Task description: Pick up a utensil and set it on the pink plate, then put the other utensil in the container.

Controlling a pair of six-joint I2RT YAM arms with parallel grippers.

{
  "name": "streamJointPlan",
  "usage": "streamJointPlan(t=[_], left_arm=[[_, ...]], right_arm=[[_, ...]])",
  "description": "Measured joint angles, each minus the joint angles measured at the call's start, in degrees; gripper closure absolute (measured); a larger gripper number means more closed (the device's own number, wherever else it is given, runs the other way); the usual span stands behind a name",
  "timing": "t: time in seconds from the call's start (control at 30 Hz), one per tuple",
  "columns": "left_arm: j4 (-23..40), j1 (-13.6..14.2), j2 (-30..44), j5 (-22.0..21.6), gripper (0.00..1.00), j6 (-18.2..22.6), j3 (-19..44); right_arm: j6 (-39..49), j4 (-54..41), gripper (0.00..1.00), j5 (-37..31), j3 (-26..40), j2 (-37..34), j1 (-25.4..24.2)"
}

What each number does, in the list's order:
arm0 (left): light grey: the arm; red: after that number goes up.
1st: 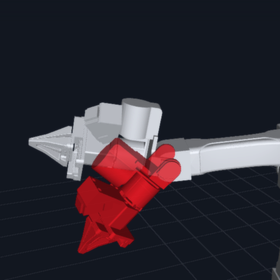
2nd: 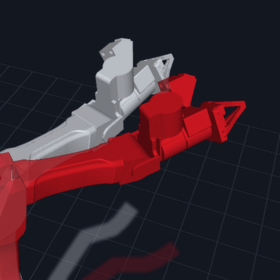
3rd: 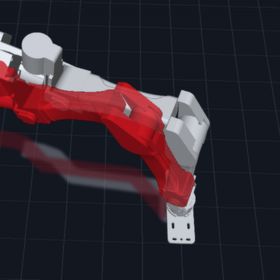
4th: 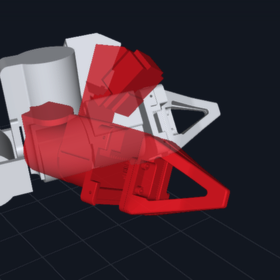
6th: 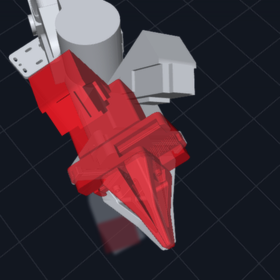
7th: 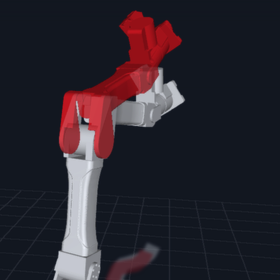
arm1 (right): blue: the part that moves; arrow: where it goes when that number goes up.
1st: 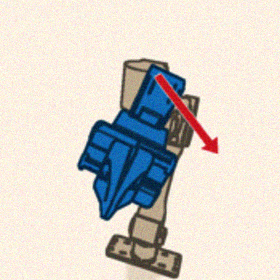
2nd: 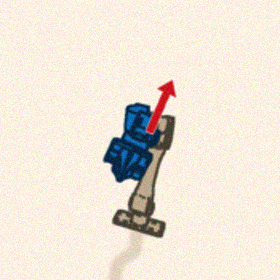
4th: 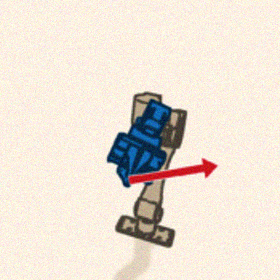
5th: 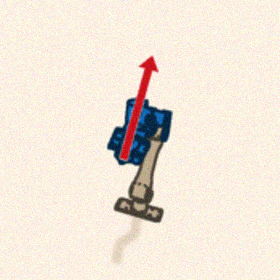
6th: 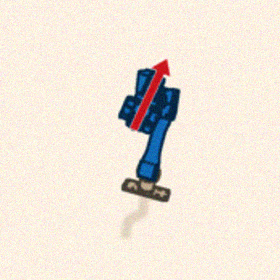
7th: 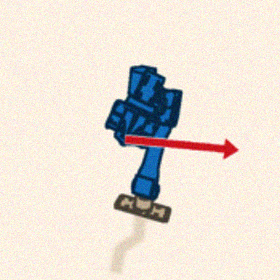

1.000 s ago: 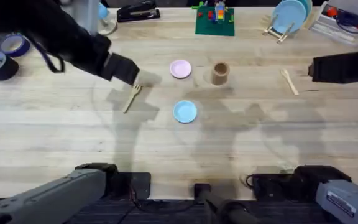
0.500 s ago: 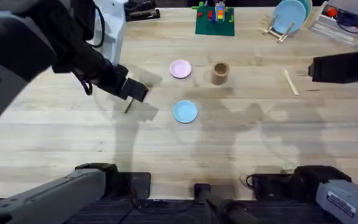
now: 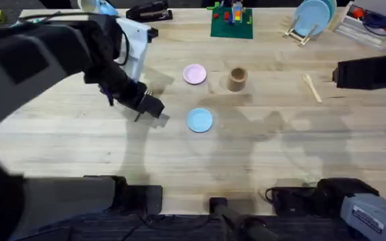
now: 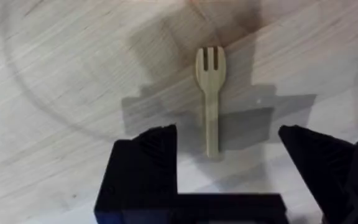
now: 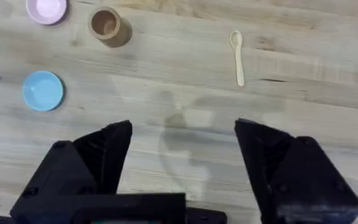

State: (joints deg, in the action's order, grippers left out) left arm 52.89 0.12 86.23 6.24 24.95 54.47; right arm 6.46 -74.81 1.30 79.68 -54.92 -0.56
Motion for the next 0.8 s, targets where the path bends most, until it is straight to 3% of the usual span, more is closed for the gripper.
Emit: streamJointPlan(t=[0.17, 0.8], left_arm=[[-3.1, 0.1, 4.8, -0.2, 0.008, 0.0, 0.1], [-3.5, 0.1, 5.3, -0.4, 0.008, 0.0, 0.4]], right_arm=[[0.0, 0.0, 0.006, 0.0, 0.0, 0.0, 0.0], [0.0, 0.0, 0.008, 0.0, 0.0, 0.0, 0.0]])
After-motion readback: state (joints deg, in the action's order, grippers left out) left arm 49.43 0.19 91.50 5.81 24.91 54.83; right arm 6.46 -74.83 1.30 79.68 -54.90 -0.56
